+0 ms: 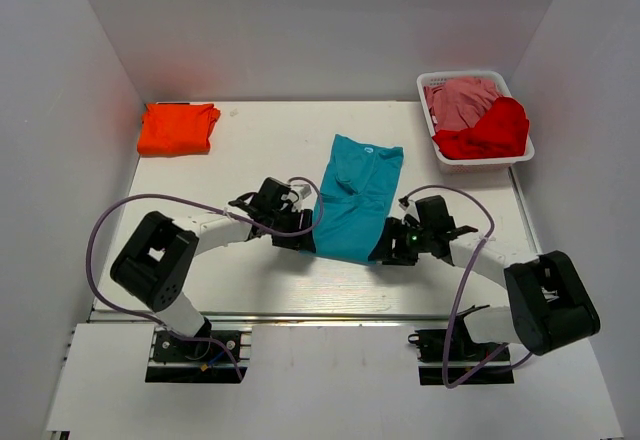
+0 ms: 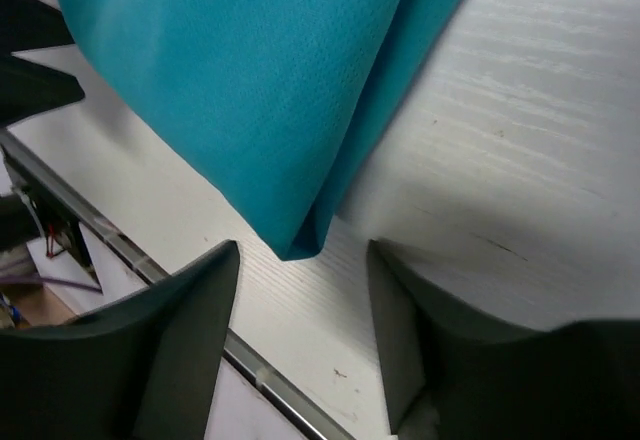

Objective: Fold and stack the t-shirts
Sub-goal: Fold the folded rectangular tshirt in 1/3 of the way, then grab one side of the 2/3 rectangular tshirt with both arms

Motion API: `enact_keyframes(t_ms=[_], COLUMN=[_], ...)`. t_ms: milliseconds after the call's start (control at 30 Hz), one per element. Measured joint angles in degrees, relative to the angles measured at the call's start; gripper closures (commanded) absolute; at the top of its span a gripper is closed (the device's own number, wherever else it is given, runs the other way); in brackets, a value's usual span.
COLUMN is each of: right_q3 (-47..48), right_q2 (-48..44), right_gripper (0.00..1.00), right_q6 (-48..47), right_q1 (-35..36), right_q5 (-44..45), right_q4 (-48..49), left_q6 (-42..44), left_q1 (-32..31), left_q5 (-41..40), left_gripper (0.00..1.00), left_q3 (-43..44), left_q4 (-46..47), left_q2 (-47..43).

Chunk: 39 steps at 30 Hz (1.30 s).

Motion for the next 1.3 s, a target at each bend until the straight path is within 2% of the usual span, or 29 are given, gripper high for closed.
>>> enact_keyframes(t_ms=[33,100,133,167,267,433,467,500,533,567,867,1133,1300], right_q3=[-0.4,-1.3,-1.8,-2.2,-2.7,-2.7,-2.7,-2.7,-2.6,-2.5,-2.1,-1.3,1.4], right_q2=[0.5,1.2,1.3,1.3,2.3,3.7,3.8,4.0,4.2,4.4,2.8,-12.7,-17.2], right_gripper=[0.53,0.58,0.66,0.70,0.79,0.82,0.86,0.96,1.00,1.00,1.00,1.00,1.00], right_q6=[0.3,1.2,1.4,1.5,1.7,1.5,1.4,1.0,0.7,0.4,-3.9,-10.1,-11.5], right_q1=[0.0,0.0,0.0,0.0,0.0,0.0,0.0,0.0,0.0,0.0,0.1,1.2,1.4], right_q5=[-0.6,-1.5,-1.9,-2.1,-2.5,-2.8,-2.7,-2.6,-2.4,-2.4,-2.8,-2.7,-1.9], right_q4=[0.6,1.6,2.3,2.9,3.4,5.5,5.8,6.1,6.2,6.3,5.2,-1.1,-4.5], left_q6=[-0.1,-0.3,-0.4,-0.3,-0.8,-1.2,-1.3,-1.3,-1.3,-1.4,-1.3,-1.6,-2.2], left_q1=[-0.2,-0.5,-0.7,-0.7,-1.0,-1.6,-1.6,-1.7,-1.7,-1.7,-2.0,-2.2,-2.2], left_q5=[0.1,-0.1,-0.2,-0.3,-0.3,-0.5,-0.6,-0.6,-0.5,-0.5,-0.5,2.5,4.1], left_gripper=[0.45,0.49,0.50,0.57,0.65,0.81,0.87,0.93,0.98,1.00,1.00,1.00,1.00], left_q3=[0.0,-0.2,-0.2,-0.3,-0.3,-0.3,-0.3,-0.3,-0.3,-0.3,-0.4,-0.7,2.4], left_q4=[0.3,0.5,0.4,0.4,0.8,0.9,1.1,1.2,1.3,1.3,1.1,-0.1,-2.5], left_q2=[0.3,0.5,0.5,0.6,1.3,1.8,2.0,2.1,2.1,2.1,0.9,-8.0,-10.1])
